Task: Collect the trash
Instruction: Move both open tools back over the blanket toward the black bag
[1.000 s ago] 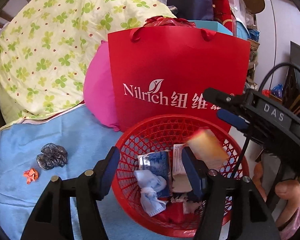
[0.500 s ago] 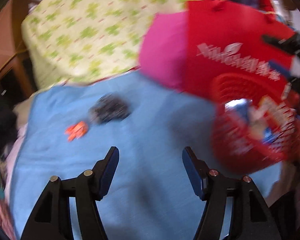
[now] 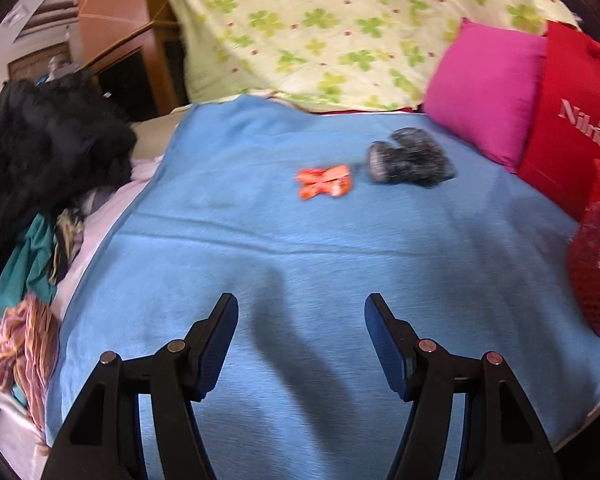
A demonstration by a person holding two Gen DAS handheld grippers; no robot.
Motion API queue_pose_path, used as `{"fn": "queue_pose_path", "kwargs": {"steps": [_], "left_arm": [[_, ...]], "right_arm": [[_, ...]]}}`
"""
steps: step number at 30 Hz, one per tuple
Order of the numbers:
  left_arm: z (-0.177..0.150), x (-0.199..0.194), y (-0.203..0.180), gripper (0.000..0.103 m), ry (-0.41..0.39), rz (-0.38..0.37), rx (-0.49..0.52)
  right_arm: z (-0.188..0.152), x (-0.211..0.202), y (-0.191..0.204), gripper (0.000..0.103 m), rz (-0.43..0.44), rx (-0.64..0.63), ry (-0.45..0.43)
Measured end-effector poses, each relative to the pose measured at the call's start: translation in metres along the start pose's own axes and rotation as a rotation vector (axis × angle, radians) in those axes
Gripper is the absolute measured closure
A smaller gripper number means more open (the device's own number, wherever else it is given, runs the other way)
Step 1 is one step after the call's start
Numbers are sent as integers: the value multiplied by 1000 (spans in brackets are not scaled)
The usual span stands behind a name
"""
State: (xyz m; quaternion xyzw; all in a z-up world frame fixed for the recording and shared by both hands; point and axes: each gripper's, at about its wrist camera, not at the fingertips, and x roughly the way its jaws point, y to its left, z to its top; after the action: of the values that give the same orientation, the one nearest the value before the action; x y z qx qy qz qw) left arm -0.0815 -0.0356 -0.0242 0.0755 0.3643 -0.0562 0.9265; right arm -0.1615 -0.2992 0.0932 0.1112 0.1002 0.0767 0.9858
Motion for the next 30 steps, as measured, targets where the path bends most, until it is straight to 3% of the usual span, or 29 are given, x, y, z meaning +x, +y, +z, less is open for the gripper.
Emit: {"fn": "queue_pose_path", "kwargs": {"steps": [5,9,13,17,24,30], "left_arm": [[-3,23,10,36,6,32,-19],[-7,36,9,36,-17,47,6],[-20,48,9,36,-8,62,39],[-20,58,14,36,23,22,-5],[-18,60,4,36,19,-8,5],[-15,58,12,36,26,-29,-40]], "right_arm": [[-29,46,30,33,10,-62,171],[-49,76,29,33,-19,-42,300],[-70,101,21,33,-112,-36,421],[-85,125,10,33,-160,-3,536],[-108,140,8,33,-224,-44,619],[-110,143,11,33,-232,-42,620]]}}
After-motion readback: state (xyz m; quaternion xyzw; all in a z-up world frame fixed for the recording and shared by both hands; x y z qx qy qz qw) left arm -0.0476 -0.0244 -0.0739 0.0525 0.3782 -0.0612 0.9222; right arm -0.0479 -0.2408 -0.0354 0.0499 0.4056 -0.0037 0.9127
